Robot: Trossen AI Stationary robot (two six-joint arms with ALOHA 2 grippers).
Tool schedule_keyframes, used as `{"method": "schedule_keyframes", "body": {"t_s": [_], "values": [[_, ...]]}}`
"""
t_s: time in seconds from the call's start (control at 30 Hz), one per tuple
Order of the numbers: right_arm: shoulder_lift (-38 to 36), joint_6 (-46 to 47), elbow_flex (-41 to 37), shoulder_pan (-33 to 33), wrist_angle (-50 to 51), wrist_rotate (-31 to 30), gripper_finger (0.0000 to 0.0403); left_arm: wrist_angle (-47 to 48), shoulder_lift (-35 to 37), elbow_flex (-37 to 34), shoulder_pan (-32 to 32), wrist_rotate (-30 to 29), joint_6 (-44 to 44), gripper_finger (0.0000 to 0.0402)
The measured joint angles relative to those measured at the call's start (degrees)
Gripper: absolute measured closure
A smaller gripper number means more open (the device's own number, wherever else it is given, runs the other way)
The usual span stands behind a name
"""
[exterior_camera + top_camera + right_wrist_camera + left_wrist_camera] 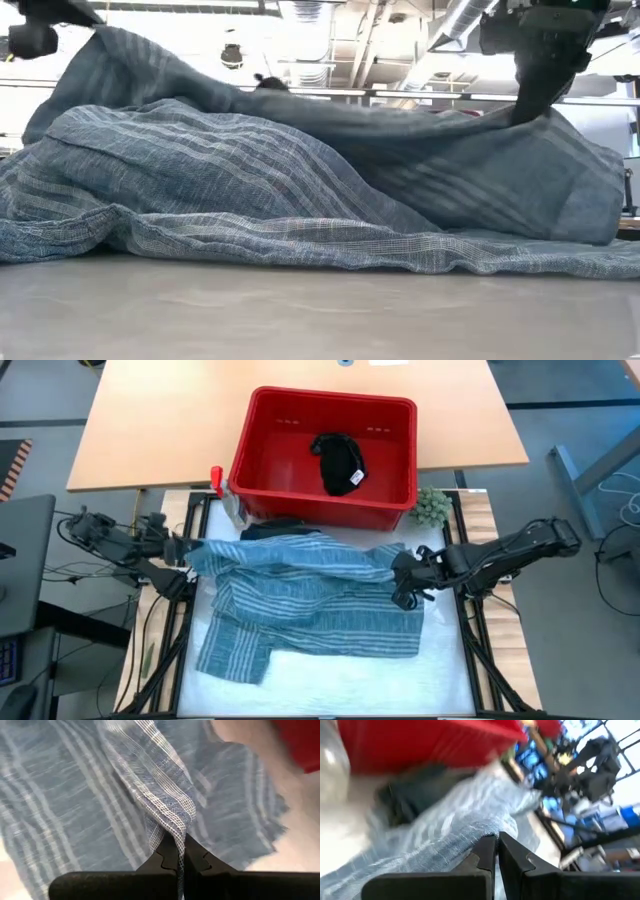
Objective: Fold laundry
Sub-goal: Fold the blue shirt from the red laundry bin
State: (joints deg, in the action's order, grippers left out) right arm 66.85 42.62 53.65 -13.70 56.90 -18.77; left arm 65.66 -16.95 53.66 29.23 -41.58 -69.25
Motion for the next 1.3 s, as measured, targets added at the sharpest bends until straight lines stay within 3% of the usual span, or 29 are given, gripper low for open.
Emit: {"method": "schedule_keyframes", "body": {"t_s": [0.13, 0.2, 0.3, 0.47, 0.53, 0.7, 0.87, 0.97, 1.1, 1.3], "values": [[0.0, -2.5, -1.41, -0.19, -4.88, 3.61, 0.0379, 0.23, 0.43, -3.86, 0.03, 6.35, -4.38, 0.0401], [0.0, -4.64, -1.4, -0.01, -6.0, 7.12, 0.0359, 0.35, 0.48, -5.24, 0.03, 9.15, -5.61, 0.0399], [0.0, -5.59, -0.71, 1.75, -6.16, 14.23, 0.0307, 0.45, 0.45, -6.46, 0.03, 13.9, -6.45, 0.0381], [0.0, -7.32, 0.55, 7.72, -5.89, 34.02, 0.0206, 2.99, 0.48, -6.85, 0.03, 20.05, -8.37, 0.0324], [-0.17, -9.93, 1.2, 9.45, -5.68, 36.77, 0.017, 5.29, 0.48, -6.85, 0.03, 21.16, -10.18, 0.0299], [-0.25, -15.25, 2.01, 15.18, -1.4, 31.94, 0.013, 9.57, 0.48, -6.85, 0.03, 26.88, -16.07, 0.0249], [0.67, -8.01, 0.59, 22.74, -1.03, 17.67, 0.0129, 9.53, 0.48, -6.85, 0.03, 34.65, -17.9, 0.0225], [1.68, -5.73, -3.29, 24.35, -5.35, 10.75, 0.0129, 8.18, 0.48, -6.85, 0.03, 35.23, -16.88, 0.0223], [1.86, -1.36, -8.53, 23.65, -12.25, 11.64, 0.0129, -3.14, 0.48, -6.85, 0.03, 27.71, -8.36, 0.0223], [1.2, 13.2, -14.09, 22.65, -10.65, 3.04, 0.0129, -22.03, -3.58, -6.79, 0.01, 13.94, 12.76, 0.0223]]}}
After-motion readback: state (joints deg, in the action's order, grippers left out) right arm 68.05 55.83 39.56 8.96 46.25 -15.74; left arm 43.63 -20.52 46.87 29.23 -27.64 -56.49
